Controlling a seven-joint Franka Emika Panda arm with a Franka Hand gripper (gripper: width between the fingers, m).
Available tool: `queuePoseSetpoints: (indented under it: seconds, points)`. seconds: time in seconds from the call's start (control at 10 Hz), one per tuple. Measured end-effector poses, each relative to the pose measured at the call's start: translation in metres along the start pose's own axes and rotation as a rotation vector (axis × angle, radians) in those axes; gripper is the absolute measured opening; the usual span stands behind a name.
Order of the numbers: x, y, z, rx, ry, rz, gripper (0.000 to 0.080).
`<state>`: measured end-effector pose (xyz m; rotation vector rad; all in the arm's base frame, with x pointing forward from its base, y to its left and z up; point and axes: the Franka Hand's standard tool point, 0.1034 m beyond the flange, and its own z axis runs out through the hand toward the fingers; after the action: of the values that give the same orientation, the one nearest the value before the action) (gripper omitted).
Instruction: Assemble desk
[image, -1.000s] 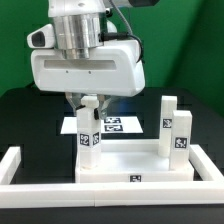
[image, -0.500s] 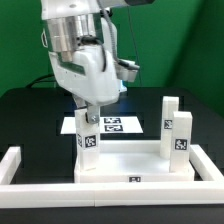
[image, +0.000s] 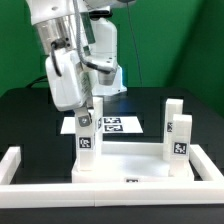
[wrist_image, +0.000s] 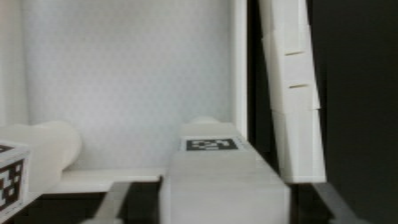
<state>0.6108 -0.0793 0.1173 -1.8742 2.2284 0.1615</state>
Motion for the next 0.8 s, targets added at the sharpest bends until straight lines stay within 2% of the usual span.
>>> queuePoseSetpoints:
  seconds: [0.1,0.2,0.3,0.4,0.5,0.8]
  points:
    - [0.0001,0.0,0.0,0.0,0.0,-0.021,0.0475]
    - [-0.0002,0.0001,0.0003,-0.001,0.0,-0.023,0.0606]
    - [-0.0005,0.0017,0.0012,-0.018,0.024,-0.197,0.0606]
    - [-0.0012,0.0032,0.0014,-0.042,0.05,-0.414,0.064]
    - [-0.0032,0.0044,0.0016,-0.056,0.062,-0.519,0.064]
    - [0.0001,0.0048,0.0021,-0.067,0.06,-0.726,0.0649]
